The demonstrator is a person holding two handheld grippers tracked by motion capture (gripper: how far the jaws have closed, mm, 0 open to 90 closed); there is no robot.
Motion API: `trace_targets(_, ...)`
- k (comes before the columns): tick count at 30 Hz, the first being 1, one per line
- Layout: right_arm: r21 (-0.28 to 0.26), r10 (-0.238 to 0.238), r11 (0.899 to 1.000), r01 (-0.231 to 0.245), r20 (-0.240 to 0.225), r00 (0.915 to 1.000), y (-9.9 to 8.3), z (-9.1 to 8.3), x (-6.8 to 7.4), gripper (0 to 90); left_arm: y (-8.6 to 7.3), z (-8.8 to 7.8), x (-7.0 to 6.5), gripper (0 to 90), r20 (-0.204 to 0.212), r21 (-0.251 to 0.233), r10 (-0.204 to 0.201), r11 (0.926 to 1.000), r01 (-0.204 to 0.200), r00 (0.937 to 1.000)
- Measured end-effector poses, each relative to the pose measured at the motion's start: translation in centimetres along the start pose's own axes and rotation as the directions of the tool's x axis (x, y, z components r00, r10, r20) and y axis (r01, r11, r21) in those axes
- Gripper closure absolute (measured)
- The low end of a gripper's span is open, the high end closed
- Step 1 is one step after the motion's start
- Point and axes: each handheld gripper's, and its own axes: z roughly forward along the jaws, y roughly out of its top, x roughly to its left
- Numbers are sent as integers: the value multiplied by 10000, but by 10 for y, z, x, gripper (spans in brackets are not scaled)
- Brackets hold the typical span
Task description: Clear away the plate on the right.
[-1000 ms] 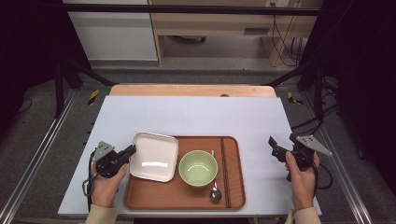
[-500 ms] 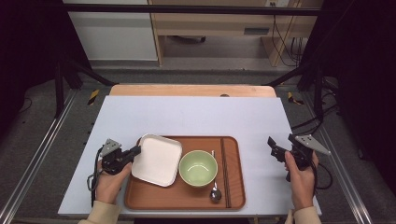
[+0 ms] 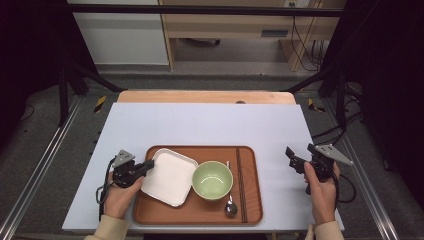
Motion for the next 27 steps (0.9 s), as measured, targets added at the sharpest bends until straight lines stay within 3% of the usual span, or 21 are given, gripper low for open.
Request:
trace_targets(13,78,190,9998,-191,99,9998,0,-1,-3,132,-3,4,1,869,43,522,78,9986,-80,10000)
trace_targets(27,156,233,9996,-232,-53,9997,0,0,-1,127,-6,8,0,861,81,633,178,9978,-183,9998)
